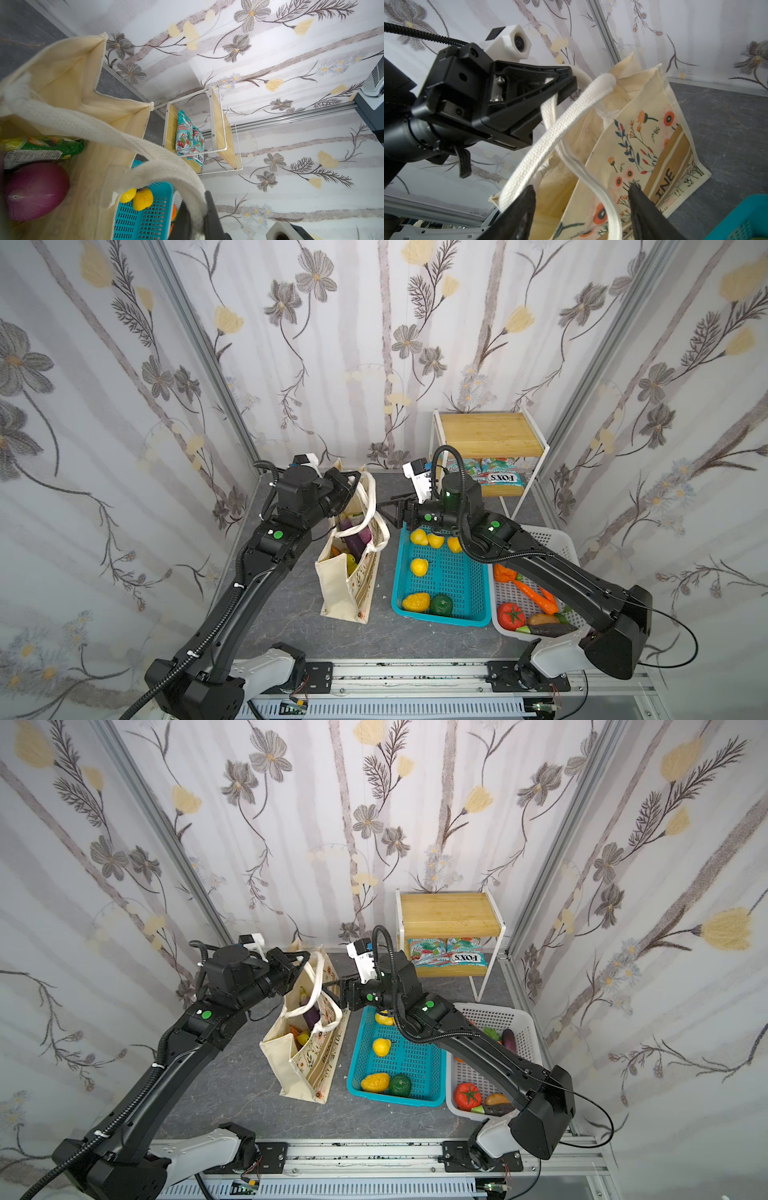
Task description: Place the food into the grocery bag and tie it
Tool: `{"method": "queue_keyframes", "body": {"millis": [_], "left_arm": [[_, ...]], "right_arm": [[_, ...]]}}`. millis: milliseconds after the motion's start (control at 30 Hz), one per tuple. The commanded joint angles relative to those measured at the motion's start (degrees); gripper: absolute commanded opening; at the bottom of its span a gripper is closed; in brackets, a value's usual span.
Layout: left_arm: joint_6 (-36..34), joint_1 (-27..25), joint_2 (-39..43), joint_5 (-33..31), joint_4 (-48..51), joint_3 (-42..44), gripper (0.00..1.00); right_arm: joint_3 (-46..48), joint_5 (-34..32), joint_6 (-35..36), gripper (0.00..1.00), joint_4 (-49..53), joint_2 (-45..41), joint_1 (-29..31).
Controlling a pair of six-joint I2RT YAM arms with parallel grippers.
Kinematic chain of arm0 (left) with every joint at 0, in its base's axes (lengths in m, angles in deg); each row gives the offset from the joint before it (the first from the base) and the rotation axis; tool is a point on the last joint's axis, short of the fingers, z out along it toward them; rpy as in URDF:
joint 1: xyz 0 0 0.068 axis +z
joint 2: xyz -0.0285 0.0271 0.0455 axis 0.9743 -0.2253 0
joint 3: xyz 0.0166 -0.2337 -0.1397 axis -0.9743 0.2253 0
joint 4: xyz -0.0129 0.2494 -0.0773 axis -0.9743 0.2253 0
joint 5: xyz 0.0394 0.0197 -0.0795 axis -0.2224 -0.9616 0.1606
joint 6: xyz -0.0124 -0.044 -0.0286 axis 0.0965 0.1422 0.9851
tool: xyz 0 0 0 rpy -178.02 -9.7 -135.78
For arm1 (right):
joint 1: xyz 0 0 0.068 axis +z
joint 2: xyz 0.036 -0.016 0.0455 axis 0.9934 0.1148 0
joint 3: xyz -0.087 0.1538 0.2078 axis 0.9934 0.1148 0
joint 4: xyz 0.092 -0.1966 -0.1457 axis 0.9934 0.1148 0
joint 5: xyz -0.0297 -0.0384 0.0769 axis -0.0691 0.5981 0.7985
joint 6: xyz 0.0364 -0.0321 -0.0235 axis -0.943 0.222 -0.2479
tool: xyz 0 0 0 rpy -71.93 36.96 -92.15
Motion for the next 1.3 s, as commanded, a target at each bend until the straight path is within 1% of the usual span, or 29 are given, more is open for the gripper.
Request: {"method": "queue_keyframes", "body": {"millis": [0,133,200,300,367,433,500,600,667,733,833,867,1000,1200,1267], "left_arm": [[0.87,0.0,0.5,1.19,-2.37,-1.12,0.0],[0.86,0.0,1.13,1.96,-2.4,-1.12,0.0],[0.96,0.0,1.44,2.44,-2.41,-3.04,0.0],[0.85,0.0,2.07,2.25,-2.5,-2.93,0.0],[0.96,0.0,2.6,2.11,-2.59,-2.64,0.0],[0.89,0.0,2.9,2.2,-2.67,-2.23,0.0],[1.11,0.0,2.9,2.29,-2.75,-1.91,0.0],[1.49,0.0,2.28,3.47,-2.85,-1.91,0.0],[1.01,0.0,2.01,3.81,-2.94,-1.98,0.0],[0.47,0.09,2.1,3.57,-3.02,-2.09,0.0],[0.28,0.17,1.93,3.87,-3.11,-2.24,0.0],[0.32,0.18,1.76,4.06,-3.11,-2.33,0.0],[0.52,0.26,1.28,4.91,-3.2,-2.11,0.0],[0.35,0.44,1.64,4.34,-3.29,-1.91,0.0],[0.28,0.44,1.72,4.42,-3.38,-1.91,0.0]], "right_arm": [[3.3,-0.43,1.24,0.84,-3.65,-2.24,-1.75],[8.23,-2.83,4.72,0.85,-5.51,-4.56,-2.45],[10.17,-3.42,6.21,0.84,-6.77,-5.04,-2.45],[12.04,-5.47,5.11,0.81,-7.64,-4.87,-3.07],[14.15,-3.85,3.55,0.79,-10.36,-5.16,-3.89],[17.09,-2.09,2.63,0.76,-15.3,-5.66,-4.04],[18.02,-0.24,1.33,0.74,-18.44,-4.95,-3.87],[17.69,1.48,-0.71,0.71,-21.21,-2.3,-3.68],[17.48,3.2,-1.84,0.66,-23.96,-0.08,-3.67],[16.68,5.64,-3.01,0.65,-26.7,3.88,-3.06],[14.97,6.44,-2.82,0.65,-28.68,7.25,-1.09],[15.19,7.31,-3.45,0.64,-30.65,7.96,-0.75],[19.6,11.68,-8.38,0.64,-45.36,9.23,0.24],[22.78,15.63,-11.9,0.65,-58.19,11.85,2.11],[24.79,16.3,-14.32,0.65,-64.17,12.23,4.06]]}}
